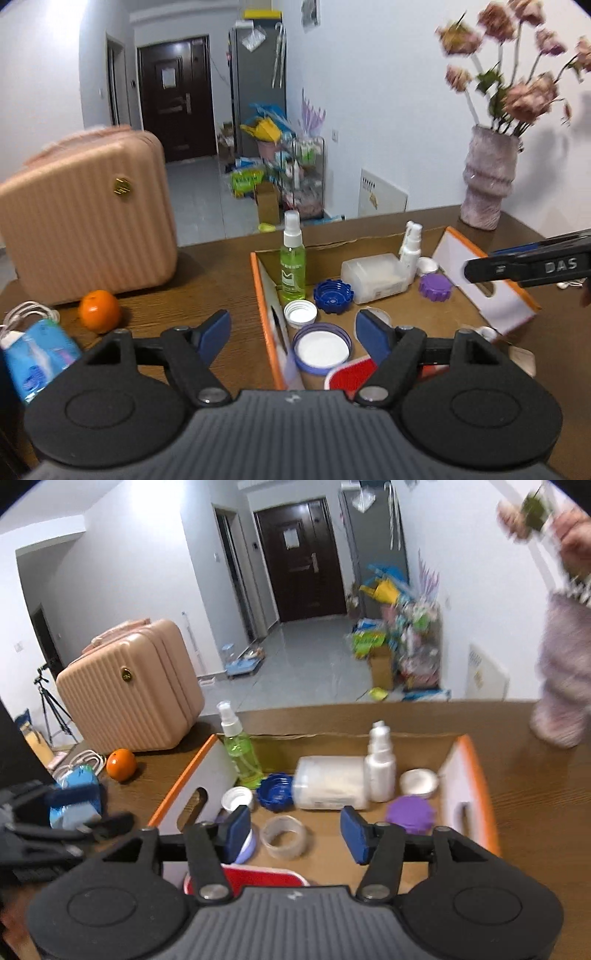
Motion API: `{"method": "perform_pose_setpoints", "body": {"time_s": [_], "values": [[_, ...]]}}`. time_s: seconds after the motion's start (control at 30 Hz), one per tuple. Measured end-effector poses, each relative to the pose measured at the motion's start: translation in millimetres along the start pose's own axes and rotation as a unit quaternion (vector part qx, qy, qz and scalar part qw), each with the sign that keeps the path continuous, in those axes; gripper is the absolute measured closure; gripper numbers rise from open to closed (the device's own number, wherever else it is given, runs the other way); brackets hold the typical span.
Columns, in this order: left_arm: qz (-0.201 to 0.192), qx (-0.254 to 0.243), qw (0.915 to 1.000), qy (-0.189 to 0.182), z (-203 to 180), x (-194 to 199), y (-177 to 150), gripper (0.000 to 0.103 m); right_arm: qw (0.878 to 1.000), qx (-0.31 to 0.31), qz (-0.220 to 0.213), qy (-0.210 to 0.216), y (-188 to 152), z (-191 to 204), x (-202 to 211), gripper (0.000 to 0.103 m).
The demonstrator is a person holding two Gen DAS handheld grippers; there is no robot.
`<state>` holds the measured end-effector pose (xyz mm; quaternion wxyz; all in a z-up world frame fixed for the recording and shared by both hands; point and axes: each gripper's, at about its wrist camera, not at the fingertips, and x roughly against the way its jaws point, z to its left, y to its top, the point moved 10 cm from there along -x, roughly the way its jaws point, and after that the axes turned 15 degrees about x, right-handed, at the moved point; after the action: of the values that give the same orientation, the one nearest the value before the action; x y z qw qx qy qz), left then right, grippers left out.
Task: Organize rigid objects
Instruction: 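Withdraw both grippers from the box back over the table, then grasp the small white round cap with the left gripper while the right grasps the cream cube plug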
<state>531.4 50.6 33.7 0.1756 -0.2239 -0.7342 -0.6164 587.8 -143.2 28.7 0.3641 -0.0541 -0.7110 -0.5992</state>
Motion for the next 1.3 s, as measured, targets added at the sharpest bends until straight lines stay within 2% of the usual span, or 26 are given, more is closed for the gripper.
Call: {"method": "perform_pose_setpoints", "body": {"time_s": [0.07, 0.17, 0.3, 0.43, 0.63, 0.77, 0.9, 1.0, 1.07, 1.2, 1.3], "values": [[-0.021, -0.001, 0.9998, -0.007, 0.0, 31.9, -9.1, 0.026, 1.000, 0.013, -0.011, -0.024, -8.7, -1.5, 34.5, 0.046], [-0.049, -0.002, 0.9987, -0.009, -2.2, 75.7, -27.9, 0.026, 0.997, 0.048, -0.039, -0.042, -25.6, 7.6, 90.0, 0.038], [-0.069, -0.006, 0.9973, -0.021, -9.6, 129.3, -60.9, 0.023, 0.993, 0.070, -0.069, -0.060, -57.4, 28.0, 146.3, 0.035], [-0.092, -0.015, 0.9954, -0.022, -16.1, 174.0, -94.8, 0.018, 0.988, 0.091, -0.100, -0.077, -94.1, 55.3, 186.6, 0.028], [-0.120, 0.005, 0.9928, -0.003, -20.3, 226.7, -144.9, 0.015, 0.981, 0.102, -0.128, -0.107, -151.4, 94.0, 225.1, 0.027], [-0.124, 0.006, 0.9918, 0.031, -21.0, 245.1, -185.4, 0.013, 0.981, 0.085, -0.144, -0.097, -188.9, 111.9, 248.3, 0.024], [-0.079, -0.013, 0.9965, 0.025, -33.8, 243.6, -223.9, 0.013, 0.984, 0.062, -0.139, -0.096, -228.7, 115.6, 265.3, 0.023], [-0.069, -0.032, 0.9969, 0.023, -47.3, 241.3, -230.8, 0.013, 0.985, 0.054, -0.131, -0.101, -247.6, 113.1, 270.7, 0.023], [-0.075, -0.045, 0.9960, 0.016, -56.5, 244.0, -230.4, 0.011, 0.985, 0.043, -0.133, -0.104, -255.0, 109.5, 274.2, 0.023], [-0.077, -0.042, 0.9962, -0.006, -69.7, 244.0, -231.9, 0.009, 0.985, 0.039, -0.132, -0.105, -258.3, 105.3, 276.8, 0.023], [-0.068, -0.040, 0.9968, -0.006, -71.7, 237.7, -233.3, 0.008, 0.986, 0.034, -0.128, -0.103, -259.3, 102.7, 271.4, 0.022]]}}
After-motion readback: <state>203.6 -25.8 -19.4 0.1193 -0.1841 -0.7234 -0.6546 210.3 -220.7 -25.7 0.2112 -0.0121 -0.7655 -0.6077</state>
